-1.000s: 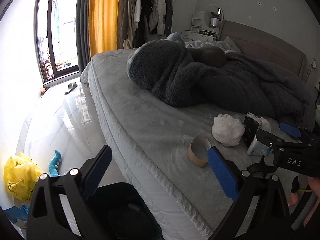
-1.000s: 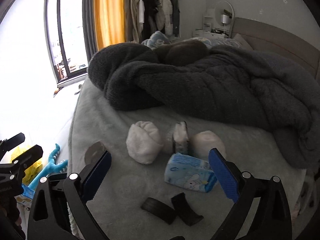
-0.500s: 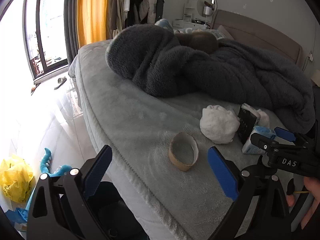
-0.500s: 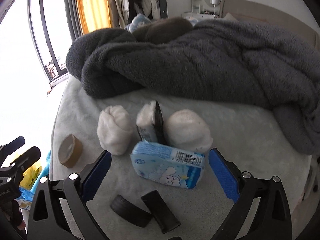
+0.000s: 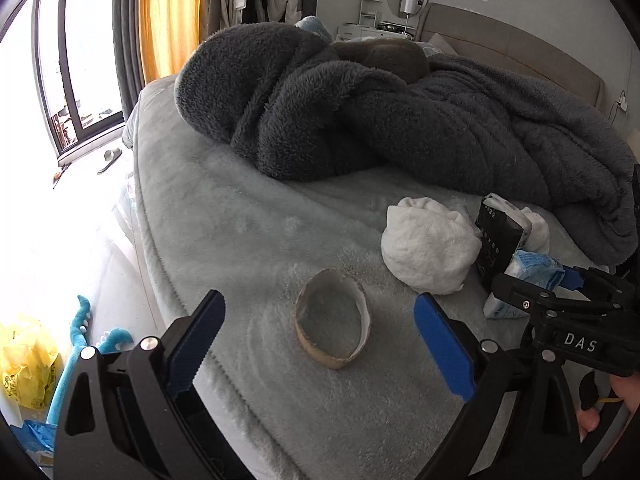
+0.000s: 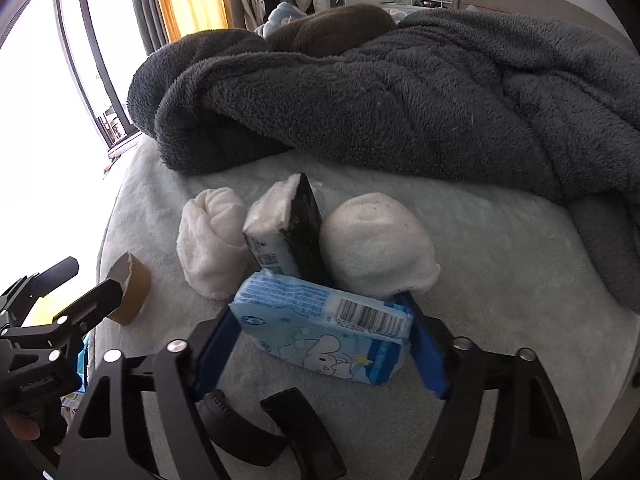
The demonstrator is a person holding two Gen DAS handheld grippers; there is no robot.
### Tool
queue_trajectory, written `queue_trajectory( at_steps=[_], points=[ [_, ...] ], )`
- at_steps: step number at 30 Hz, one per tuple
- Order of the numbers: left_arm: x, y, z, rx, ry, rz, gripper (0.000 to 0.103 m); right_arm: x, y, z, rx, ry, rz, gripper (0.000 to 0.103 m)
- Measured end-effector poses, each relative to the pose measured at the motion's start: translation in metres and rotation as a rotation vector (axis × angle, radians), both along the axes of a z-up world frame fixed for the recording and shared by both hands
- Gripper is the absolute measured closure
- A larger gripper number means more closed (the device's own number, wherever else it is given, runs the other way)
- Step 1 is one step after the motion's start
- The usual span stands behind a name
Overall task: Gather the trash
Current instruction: 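Grasp the blue wet-wipes pack with the right tool while the left tool grasps the other cardboard tube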
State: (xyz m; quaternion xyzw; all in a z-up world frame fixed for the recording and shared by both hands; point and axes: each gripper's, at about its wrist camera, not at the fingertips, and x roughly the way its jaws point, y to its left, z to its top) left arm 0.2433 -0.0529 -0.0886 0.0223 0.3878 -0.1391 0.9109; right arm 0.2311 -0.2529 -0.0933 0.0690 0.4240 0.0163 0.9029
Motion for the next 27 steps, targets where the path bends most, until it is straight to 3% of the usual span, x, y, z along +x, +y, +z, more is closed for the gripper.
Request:
queue_trajectory(
  at_steps=[7, 13, 17, 22, 27],
  points=[
    [0.01, -0.007, -0.009, -0.022, 0.027, 0.014, 0.02, -0.001, -0.009, 0.001, 0.051, -0.002, 0.027, 0.031],
    [0.014, -0.015, -0.016, 0.01, 0.045, 0.045, 0.031, -0.007, -0.019, 0.008, 0.087, -0.031, 0.049, 0.031],
    [0.019, -0.012, -0.02, -0.023, 0.07, 0.076, 0.043, -0.012, -0.021, 0.015, 0.086, -0.056, 0.075, 0.031],
    [0.016, -0.017, -0.024, 0.003, 0.076, 0.077, 0.047, -0.013, -0.022, 0.024, 0.09, -0.077, 0.095, 0.031],
    [0.01, -0.016, -0.021, 0.011, 0.072, 0.068, 0.058, -0.013, -0.025, 0.034, 0.085, -0.102, 0.112, 0.031]
  ],
)
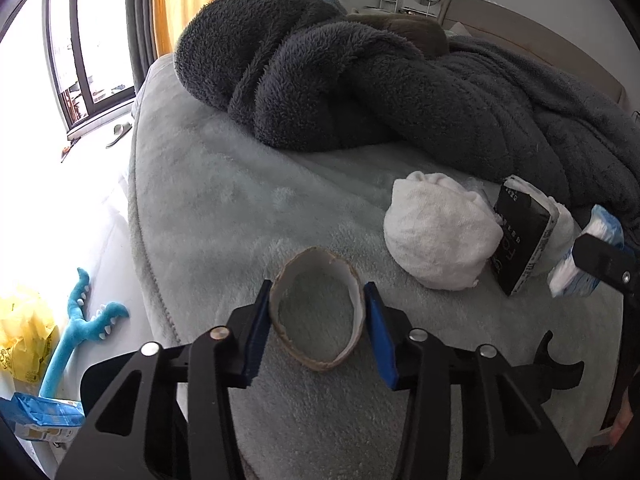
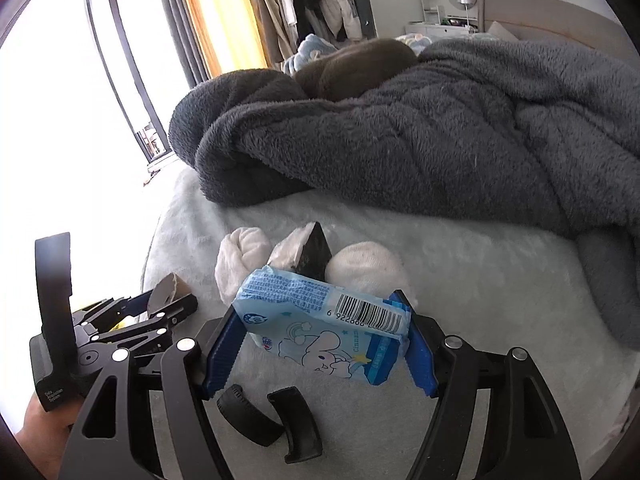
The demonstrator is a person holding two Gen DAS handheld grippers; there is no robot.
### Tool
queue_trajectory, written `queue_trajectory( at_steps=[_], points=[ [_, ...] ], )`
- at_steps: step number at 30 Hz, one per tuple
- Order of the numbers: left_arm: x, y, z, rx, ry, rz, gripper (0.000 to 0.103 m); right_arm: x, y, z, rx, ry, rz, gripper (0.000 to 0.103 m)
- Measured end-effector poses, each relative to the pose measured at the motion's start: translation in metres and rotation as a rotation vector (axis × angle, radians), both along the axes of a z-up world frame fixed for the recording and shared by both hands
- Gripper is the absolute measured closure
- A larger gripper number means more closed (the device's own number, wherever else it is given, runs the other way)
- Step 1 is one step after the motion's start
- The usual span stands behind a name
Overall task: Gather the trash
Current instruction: 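Grasp the blue wet-wipes pack with the right tool while the left tool grasps the other cardboard tube, then carry both items over the black bin while the left tool opens, dropping the tube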
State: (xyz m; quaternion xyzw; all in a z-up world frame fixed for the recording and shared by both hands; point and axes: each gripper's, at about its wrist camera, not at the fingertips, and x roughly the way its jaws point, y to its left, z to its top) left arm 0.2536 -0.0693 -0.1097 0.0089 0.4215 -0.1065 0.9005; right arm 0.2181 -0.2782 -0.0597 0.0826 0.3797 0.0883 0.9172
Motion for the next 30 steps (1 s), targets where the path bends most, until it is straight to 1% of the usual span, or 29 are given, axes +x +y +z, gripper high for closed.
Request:
queue_trajectory(
  at_steps=[6, 11, 20, 24, 30],
  points=[
    [-0.012, 0.0, 0.007, -0.01, -0.017, -0.003, 0.06, -0.01, -0.003, 0.005, 0.038, -0.024, 0.042, 0.031],
    [-0.023, -0.001, 0.012, -0.022, -0.022, -0.001, 0.06, -0.023, 0.001, 0.008, 0.022, -0.051, 0.059, 0.031],
    [-0.043, 0.005, 0.02, -0.023, -0.031, 0.008, 0.06, -0.044, 0.012, 0.01, 0.026, -0.06, 0.091, 0.031],
    [-0.052, 0.012, 0.023, -0.02, -0.038, 0.008, 0.06, -0.05, 0.021, 0.011, 0.027, -0.072, 0.109, 0.031],
    [-0.06, 0.034, 0.025, -0.023, -0.039, 0.031, 0.06, -0.055, 0.043, 0.013, 0.029, -0.082, 0.154, 0.031]
  ],
)
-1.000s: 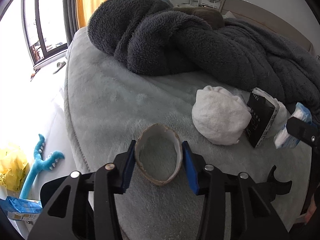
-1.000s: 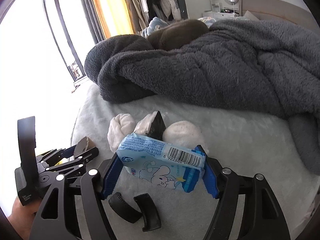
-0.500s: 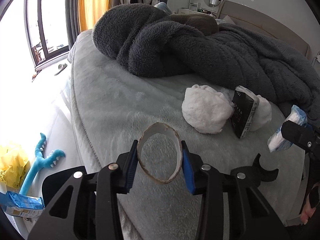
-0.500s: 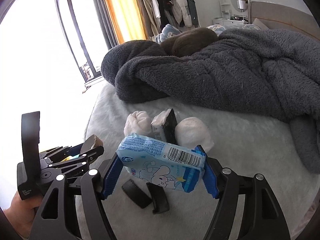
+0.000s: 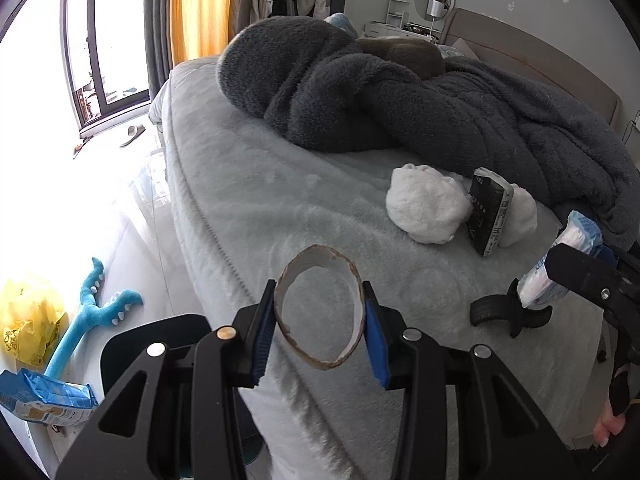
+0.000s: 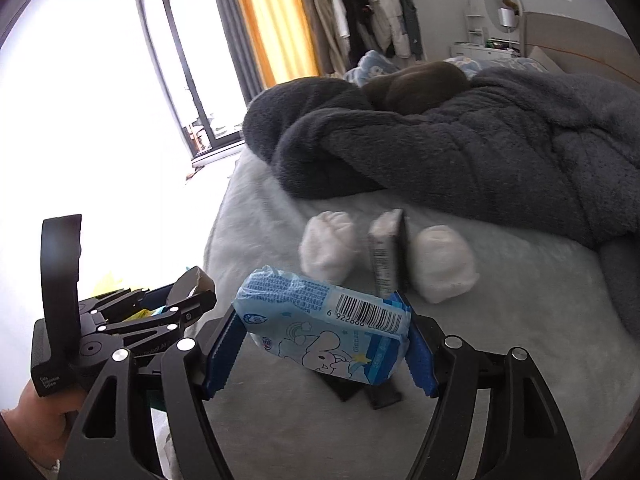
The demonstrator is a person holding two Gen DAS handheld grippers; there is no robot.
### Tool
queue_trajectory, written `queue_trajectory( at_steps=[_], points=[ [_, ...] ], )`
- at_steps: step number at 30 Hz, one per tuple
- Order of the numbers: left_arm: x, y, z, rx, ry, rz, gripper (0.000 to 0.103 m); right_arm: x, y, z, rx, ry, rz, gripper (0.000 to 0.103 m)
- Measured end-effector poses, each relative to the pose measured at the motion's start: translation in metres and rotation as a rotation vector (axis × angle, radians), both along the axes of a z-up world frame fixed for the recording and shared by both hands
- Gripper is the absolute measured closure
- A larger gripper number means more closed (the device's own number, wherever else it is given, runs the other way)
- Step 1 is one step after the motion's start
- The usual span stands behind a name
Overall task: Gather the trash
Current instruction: 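Carry both items over the black bin while the left tool opens, dropping the tube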
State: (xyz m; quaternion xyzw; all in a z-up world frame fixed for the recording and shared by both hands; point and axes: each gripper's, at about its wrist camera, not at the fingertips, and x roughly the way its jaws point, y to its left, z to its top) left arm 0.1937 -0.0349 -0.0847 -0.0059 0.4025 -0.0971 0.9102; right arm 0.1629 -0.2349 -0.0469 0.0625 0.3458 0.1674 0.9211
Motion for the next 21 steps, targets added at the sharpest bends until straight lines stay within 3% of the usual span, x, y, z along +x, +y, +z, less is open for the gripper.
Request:
queue_trajectory(
  at_steps=[12, 21],
  points=[
    [-0.009, 0.052, 0.0, -0.002, 0.006, 0.045, 0.06, 0.004, 0.054, -0.005, -0.025, 0.006, 0.078, 0.031],
    [-0.012, 0.093, -0.02, 0.011, 0.068, 0.078, 0.06, 0.004, 0.096, -0.004, -0.016, 0.01, 0.131, 0.031]
  ],
)
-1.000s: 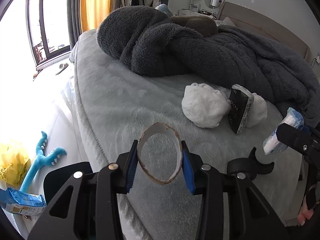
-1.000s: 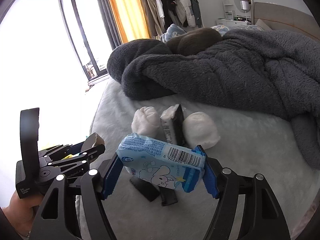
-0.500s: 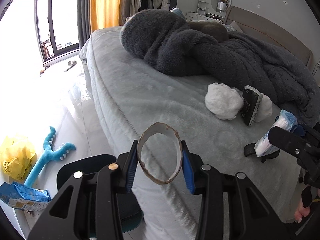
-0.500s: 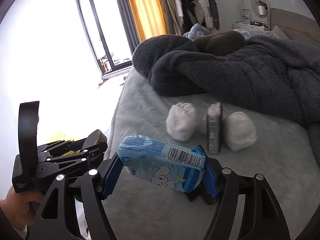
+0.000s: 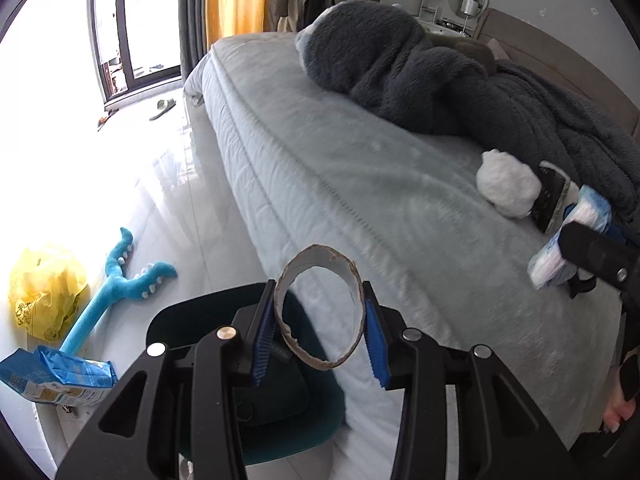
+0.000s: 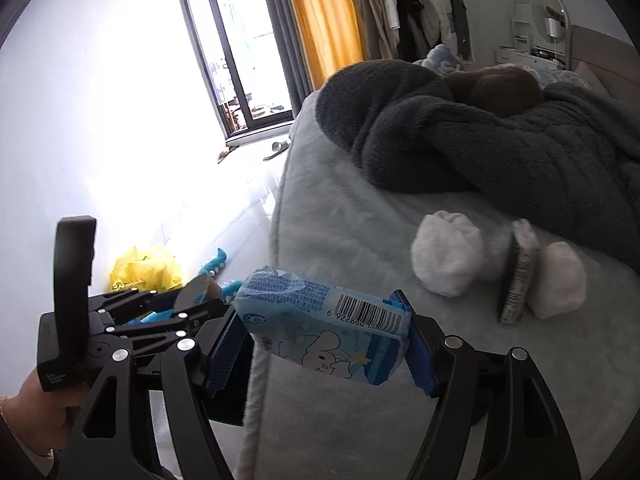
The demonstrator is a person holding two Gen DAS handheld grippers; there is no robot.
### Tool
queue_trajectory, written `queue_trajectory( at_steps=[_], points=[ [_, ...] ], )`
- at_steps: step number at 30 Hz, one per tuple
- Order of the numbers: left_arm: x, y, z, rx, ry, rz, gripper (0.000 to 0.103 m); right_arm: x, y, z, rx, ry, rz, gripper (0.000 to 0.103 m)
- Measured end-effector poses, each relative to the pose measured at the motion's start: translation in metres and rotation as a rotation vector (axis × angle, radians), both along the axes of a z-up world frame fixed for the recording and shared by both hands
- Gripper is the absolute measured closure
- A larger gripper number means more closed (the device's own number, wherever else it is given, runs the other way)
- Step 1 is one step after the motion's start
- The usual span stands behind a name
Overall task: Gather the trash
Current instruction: 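Carry both items over the black bin while the left tool opens, dropping the tube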
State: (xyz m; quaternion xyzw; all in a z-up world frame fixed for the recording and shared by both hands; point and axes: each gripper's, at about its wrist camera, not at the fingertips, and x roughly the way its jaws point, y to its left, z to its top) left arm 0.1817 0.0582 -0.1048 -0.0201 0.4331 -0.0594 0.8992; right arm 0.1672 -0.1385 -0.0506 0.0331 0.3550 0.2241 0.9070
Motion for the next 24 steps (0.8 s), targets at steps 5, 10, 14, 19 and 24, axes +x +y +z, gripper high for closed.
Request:
queue_trajectory(
  at_steps=[5, 10, 14, 19, 24],
  points=[
    [-0.002, 0.022, -0.018, 0.027, 0.062, 0.018, 0.06, 0.001, 0.023, -0.001, 0.0, 0.002, 0.024, 0.031],
    [-0.005, 0.045, -0.039, 0.031, 0.134, 0.034, 0.06, 0.004, 0.045, -0.005, 0.011, 0.017, 0.051, 0.031],
    [-0.009, 0.062, -0.052, 0.042, 0.179, 0.042, 0.06, 0.009, 0.066, -0.01, 0.012, 0.032, 0.075, 0.031],
    [-0.013, 0.081, -0.068, 0.035, 0.234, 0.052, 0.06, 0.01, 0.093, -0.016, 0.007, 0.051, 0.111, 0.031],
    [-0.018, 0.095, -0.085, 0.023, 0.283, 0.042, 0.06, 0.015, 0.11, -0.026, 0.007, 0.088, 0.137, 0.031]
  ],
)
